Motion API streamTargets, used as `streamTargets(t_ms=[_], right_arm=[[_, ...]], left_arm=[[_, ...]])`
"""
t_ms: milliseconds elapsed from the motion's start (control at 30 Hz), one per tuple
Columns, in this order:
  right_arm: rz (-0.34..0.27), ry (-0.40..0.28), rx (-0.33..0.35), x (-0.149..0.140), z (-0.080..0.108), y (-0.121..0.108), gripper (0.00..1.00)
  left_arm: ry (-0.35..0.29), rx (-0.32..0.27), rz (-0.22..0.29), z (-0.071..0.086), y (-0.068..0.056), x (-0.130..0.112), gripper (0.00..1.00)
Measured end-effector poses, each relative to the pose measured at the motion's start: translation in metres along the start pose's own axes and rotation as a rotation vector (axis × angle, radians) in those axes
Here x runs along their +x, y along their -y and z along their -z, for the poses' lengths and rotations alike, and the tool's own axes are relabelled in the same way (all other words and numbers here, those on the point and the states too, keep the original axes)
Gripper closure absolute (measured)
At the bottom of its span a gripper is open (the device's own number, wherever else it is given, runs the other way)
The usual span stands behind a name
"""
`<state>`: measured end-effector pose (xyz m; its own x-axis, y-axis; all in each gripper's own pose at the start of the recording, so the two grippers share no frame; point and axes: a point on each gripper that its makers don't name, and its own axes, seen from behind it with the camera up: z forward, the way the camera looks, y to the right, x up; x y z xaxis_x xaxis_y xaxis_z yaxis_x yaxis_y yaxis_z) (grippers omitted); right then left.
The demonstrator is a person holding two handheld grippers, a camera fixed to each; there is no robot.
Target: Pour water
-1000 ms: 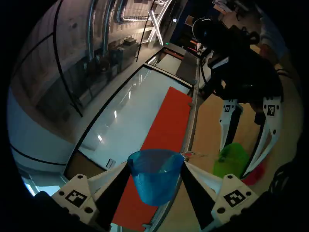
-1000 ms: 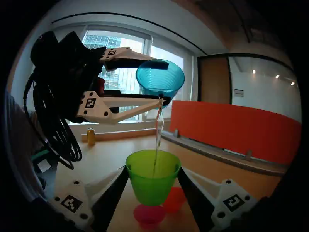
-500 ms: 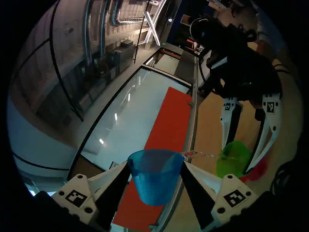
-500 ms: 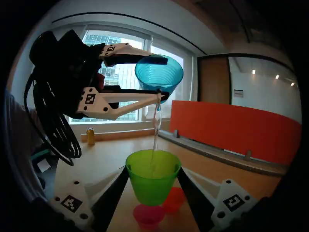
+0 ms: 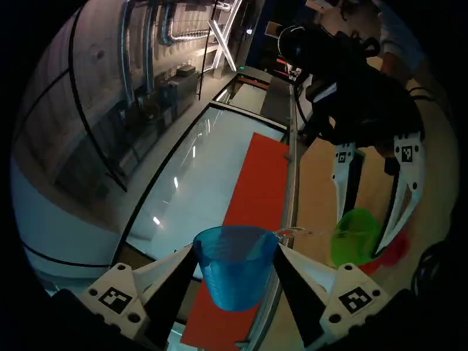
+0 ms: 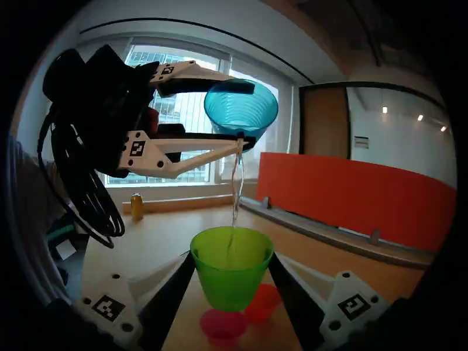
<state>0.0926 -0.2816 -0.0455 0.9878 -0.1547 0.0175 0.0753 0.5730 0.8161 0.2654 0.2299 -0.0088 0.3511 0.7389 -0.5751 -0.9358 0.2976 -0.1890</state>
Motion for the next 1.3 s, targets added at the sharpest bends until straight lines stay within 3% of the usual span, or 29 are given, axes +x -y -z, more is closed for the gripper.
streamTargets(t_ms=[1300], right_arm=[[0.012,-0.007,-0.007,0.004,0.001,-0.006,0.10]], left_arm=[[-0.038,0.012,-0.178,-0.006,0.015,0.012,0.14]])
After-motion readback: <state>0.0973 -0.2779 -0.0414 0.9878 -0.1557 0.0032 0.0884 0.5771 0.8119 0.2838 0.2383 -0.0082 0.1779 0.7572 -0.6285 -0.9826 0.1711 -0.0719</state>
